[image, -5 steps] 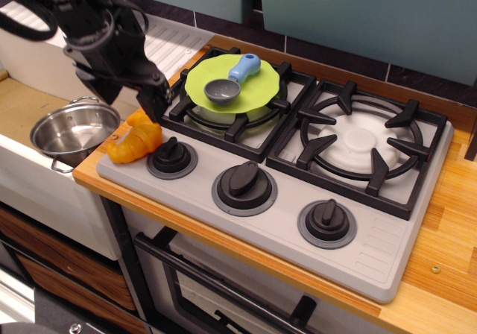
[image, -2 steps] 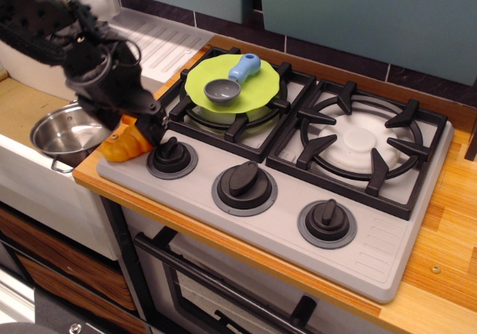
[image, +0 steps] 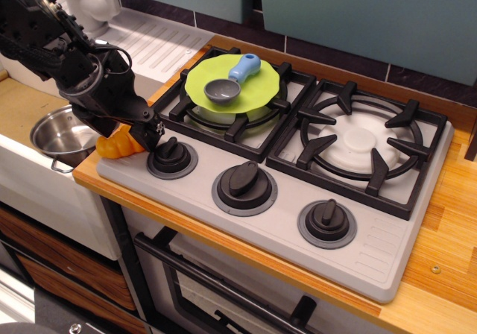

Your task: Put spoon on plate and croissant in pot or pan in sink

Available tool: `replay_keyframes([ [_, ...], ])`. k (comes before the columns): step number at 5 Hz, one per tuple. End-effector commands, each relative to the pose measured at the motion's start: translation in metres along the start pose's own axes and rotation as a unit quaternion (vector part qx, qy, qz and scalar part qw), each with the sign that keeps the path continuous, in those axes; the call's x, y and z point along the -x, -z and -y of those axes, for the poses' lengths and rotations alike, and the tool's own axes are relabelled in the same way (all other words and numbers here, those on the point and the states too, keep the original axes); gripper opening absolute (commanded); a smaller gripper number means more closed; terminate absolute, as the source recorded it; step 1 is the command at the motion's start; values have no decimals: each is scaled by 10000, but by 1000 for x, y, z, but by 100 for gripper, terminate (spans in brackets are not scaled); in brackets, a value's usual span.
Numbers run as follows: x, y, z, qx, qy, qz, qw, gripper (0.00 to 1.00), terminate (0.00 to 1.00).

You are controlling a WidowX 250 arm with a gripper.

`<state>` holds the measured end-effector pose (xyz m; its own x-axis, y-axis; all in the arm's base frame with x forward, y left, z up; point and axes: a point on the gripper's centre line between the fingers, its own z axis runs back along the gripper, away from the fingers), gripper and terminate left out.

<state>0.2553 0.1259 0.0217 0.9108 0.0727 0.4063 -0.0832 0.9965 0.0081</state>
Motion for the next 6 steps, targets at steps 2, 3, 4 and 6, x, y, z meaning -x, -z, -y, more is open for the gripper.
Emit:
replay_keyframes([
  [2,-19,-23,12,172,-146,-326,9992,0,0],
  [3,-24,-38,7,147,-33,-370,9992,0,0],
  [4,-31,-42,-18,449,232,-201,9985,0,0],
  [6,-26,-27,-57,317,348,191,9987,0,0],
])
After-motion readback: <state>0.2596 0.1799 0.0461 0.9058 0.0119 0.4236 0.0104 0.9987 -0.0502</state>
